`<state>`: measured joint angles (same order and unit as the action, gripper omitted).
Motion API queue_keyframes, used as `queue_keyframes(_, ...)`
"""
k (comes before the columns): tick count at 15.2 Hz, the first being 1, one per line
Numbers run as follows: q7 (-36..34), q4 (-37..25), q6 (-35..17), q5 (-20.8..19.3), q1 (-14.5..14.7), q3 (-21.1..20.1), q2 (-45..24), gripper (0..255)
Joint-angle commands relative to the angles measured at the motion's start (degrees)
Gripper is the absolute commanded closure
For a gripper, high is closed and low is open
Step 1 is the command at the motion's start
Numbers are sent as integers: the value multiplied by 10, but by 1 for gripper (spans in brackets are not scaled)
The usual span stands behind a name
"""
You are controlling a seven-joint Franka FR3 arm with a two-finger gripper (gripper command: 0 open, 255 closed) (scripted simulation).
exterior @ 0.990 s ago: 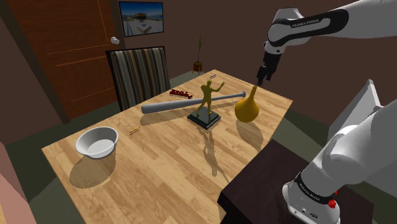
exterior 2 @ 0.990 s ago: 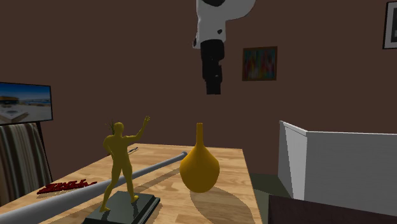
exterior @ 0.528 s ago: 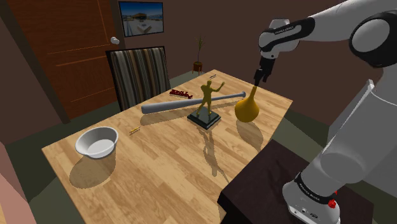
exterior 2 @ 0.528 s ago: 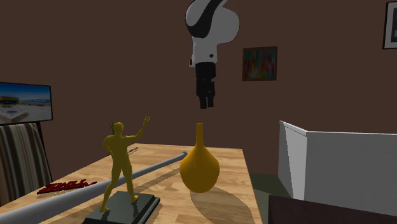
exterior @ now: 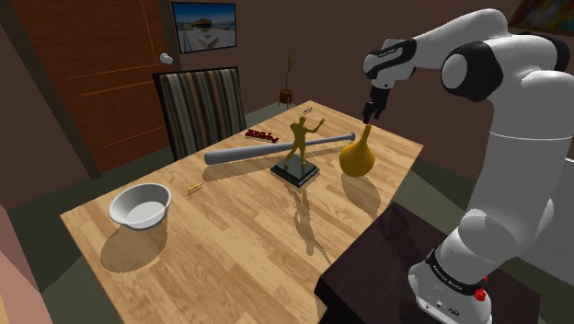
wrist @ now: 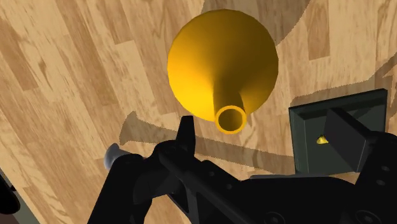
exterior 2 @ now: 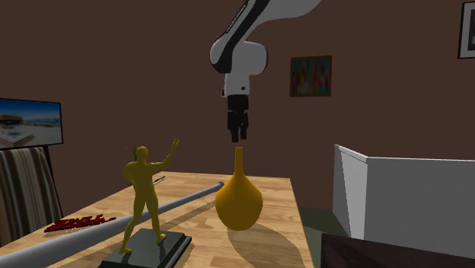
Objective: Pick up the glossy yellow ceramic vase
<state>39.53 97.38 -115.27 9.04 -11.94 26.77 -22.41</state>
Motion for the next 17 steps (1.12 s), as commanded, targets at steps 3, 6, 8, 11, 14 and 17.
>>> queue_keyframes(3, 17, -38, -3, 20, -20, -6, -46, 0)
queue_keyframes(6, 19, -28, -22, 25, -21, -9, -56, 0)
queue_keyframes(8, 21, -22, -34, 29, -22, -11, -63, 0)
queue_keyframes(11, 22, -21, -37, 30, -23, -11, -64, 255)
queue_keyframes(14, 21, -21, -37, 30, -22, -12, -64, 255)
queue_keyframes(17, 21, -21, -37, 30, -22, -12, -65, 255)
